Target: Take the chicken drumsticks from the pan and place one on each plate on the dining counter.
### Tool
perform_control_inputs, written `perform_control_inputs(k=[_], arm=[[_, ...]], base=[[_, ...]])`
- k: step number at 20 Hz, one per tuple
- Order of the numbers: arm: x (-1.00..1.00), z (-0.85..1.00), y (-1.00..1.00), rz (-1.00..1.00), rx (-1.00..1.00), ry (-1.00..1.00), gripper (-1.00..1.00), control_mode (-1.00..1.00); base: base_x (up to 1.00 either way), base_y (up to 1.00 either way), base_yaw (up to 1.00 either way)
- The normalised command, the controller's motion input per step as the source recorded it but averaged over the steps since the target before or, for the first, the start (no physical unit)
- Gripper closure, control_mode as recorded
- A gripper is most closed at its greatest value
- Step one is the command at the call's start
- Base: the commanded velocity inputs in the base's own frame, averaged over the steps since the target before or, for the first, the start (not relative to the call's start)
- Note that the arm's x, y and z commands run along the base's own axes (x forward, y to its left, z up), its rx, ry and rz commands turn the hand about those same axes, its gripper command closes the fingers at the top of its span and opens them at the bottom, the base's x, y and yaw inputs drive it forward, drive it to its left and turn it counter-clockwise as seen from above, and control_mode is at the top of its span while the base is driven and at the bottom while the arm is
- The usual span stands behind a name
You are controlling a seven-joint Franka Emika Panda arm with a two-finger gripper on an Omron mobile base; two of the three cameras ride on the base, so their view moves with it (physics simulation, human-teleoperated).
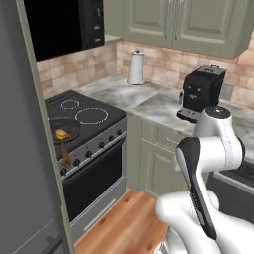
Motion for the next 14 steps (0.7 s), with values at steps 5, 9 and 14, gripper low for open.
perform_control_inputs(k=[5,9,14], arm=[[0.00,0.00,0.00,0.00,0.00,0.00,-1.00,1.00],[0.00,0.00,0.00,0.00,0.00,0.00,-1.00,1.00],[0.00,0.00,0.00,0.00,0.00,0.00,-1.00,1.00]], base=[[0.67,0.00,0.44],[0.63,-0.04,0.41],[0.65,-0.03,0.41]])
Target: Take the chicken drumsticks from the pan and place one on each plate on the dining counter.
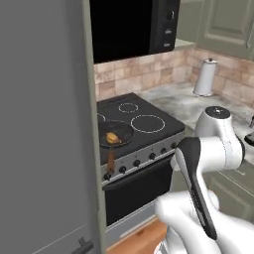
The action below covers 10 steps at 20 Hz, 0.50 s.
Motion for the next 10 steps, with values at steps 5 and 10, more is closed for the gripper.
perform_control_inputs(k=[5,10], arm=[[0.00,0.00,0.00,0.00,0.00,0.00,-1.00,1.00],[0.00,0.00,0.00,0.00,0.00,0.00,-1.00,1.00]], base=[[0.58,-0.29,0.38],[0.50,-0.64,0.31]])
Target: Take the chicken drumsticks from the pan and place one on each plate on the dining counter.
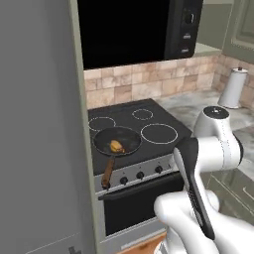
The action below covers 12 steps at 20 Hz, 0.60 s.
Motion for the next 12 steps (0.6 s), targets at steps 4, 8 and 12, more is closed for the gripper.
perform_control_inputs(k=[4,8,12], arm=[[0.00,0.00,0.00,0.00,0.00,0.00,-1.00,1.00],[0.00,0.00,0.00,0.00,0.00,0.00,-1.00,1.00],[0.00,0.00,0.00,0.00,0.00,0.00,-1.00,1.00]], base=[[0.58,-0.07,0.19],[0.56,0.00,0.18],[0.50,-0.03,0.27]])
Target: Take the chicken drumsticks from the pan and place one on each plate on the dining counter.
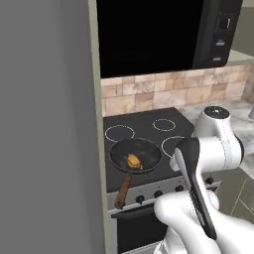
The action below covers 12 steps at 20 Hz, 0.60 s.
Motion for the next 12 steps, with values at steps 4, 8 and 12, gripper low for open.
perform_control_inputs(k=[4,8,12], arm=[[0.00,0.00,0.00,0.00,0.00,0.00,-1.00,1.00],[0.00,0.00,0.00,0.00,0.00,0.00,-1.00,1.00],[0.07,-0.03,-0.04,0.08,0.00,0.00,-1.00,-1.00]], base=[[0.44,-0.06,0.35],[0.48,-0.03,0.36],[0.28,-0.10,0.26]])
